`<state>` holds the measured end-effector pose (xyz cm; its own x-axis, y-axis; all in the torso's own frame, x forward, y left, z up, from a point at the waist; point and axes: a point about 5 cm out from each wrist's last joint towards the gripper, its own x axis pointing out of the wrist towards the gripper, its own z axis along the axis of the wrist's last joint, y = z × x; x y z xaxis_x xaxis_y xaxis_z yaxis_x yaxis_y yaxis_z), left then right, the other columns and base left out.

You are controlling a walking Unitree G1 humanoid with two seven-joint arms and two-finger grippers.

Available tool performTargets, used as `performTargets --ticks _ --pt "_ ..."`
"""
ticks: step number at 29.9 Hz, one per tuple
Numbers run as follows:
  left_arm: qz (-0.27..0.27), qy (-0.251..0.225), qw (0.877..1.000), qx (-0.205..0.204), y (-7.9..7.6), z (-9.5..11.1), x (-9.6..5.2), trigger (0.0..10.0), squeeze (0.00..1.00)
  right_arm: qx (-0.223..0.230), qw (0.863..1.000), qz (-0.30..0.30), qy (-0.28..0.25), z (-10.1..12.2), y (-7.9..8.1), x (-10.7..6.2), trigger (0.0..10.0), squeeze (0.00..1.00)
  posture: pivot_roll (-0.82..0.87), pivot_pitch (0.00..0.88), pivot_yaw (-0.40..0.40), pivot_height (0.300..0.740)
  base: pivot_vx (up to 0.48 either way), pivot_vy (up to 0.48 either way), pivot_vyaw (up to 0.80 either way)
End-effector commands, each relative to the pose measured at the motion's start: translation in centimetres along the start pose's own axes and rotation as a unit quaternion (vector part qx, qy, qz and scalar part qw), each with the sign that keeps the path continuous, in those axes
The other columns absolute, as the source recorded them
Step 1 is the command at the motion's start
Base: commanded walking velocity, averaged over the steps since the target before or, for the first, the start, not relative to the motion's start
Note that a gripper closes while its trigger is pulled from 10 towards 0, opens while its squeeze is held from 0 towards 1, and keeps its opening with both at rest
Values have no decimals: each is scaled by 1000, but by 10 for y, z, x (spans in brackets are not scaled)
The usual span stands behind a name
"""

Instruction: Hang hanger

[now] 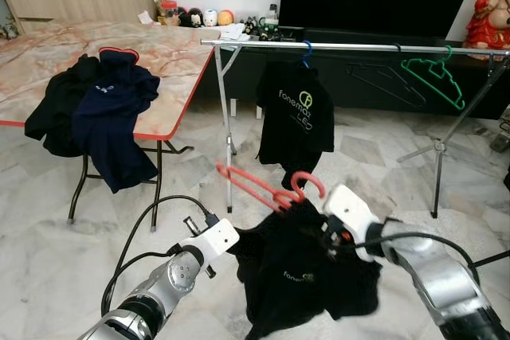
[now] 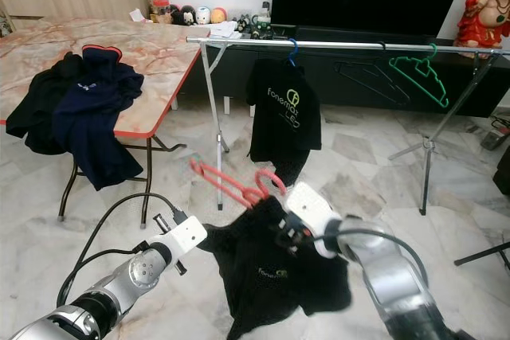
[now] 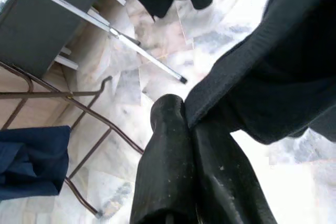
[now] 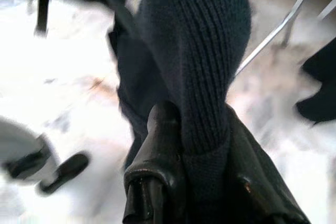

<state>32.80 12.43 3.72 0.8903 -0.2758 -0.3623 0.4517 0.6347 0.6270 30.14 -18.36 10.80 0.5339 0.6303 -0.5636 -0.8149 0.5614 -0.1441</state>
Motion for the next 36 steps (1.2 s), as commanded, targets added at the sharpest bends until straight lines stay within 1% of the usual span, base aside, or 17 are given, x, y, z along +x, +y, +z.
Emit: performTargets --ticks 1,2,3,4,5,7,9,12,13,18,19,20,22,25,30,34,36 --pt "-7 20 1000 -7 0 -10 -3 0 0 6 1000 0 -6 -7 -3 -7 0 0 -50 10 -17 740 0 0 0" --pt "-10 22 1000 -8 -1 -11 -3 0 0 18 1000 3 -2 -15 -2 -8 0 0 -51 6 -16 740 0 0 0" --pt "-10 22 1000 -8 -1 -11 -3 0 0 18 1000 3 -2 -15 -2 -8 0 0 -51 6 -16 740 0 0 0" --pt "-12 24 1000 -12 -1 -12 -4 0 0 34 999 9 2 -26 -2 -12 0 0 -54 2 -12 740 0 0 0" --pt "-13 25 1000 -12 -1 -13 -4 0 0 38 999 15 2 -29 -1 -13 0 0 -54 2 -12 740 0 0 0" --pt "-19 30 999 -7 0 -14 -4 0 0 63 997 43 -18 -35 2 -18 0 0 -55 0 -10 740 0 0 0" --pt "-20 35 999 -7 2 -16 -5 0 0 77 994 73 -30 -42 8 -24 0 0 -51 0 -4 740 0 0 0" --pt "-22 39 999 -8 4 -17 -5 0 0 69 989 127 -10 -56 22 -29 0 0 -52 0 2 740 0 0 0" --pt "-22 39 999 -8 4 -17 -5 0 0 69 989 127 -10 -56 22 -29 0 0 -52 0 2 740 0 0 0" --pt "-26 40 999 -5 6 -18 -5 0 0 44 985 163 38 -70 30 -36 0 0 -56 1 6 740 0 0 0" --pt "-26 40 999 -5 6 -18 -5 0 0 44 985 163 38 -70 30 -36 0 0 -56 1 6 740 0 0 0" --pt "-27 41 999 -6 6 -18 -5 0 0 35 985 158 58 -76 28 -38 0 0 -57 5 9 740 0 0 0" --pt "-31 42 999 -7 6 -17 -5 0 0 10 981 157 114 -89 27 -43 0 0 -57 9 10 740 0 0 0" --pt "-34 41 999 -9 5 -17 -5 0 0 -8 980 137 141 -95 23 -44 0 0 -57 11 10 740 0 0 0" --pt "-43 45 998 -13 4 -18 -5 0 0 -22 988 60 139 -90 6 -36 0 0 -56 17 11 740 0 0 0" --pt "-51 47 998 -8 3 -19 -5 0 0 -23 991 45 126 -85 2 -32 0 0 -56 25 12 740 0 0 0" --pt "-56 49 997 -8 1 -20 -6 0 0 -17 995 41 92 -77 2 -29 0 0 -57 31 11 740 0 0 0"
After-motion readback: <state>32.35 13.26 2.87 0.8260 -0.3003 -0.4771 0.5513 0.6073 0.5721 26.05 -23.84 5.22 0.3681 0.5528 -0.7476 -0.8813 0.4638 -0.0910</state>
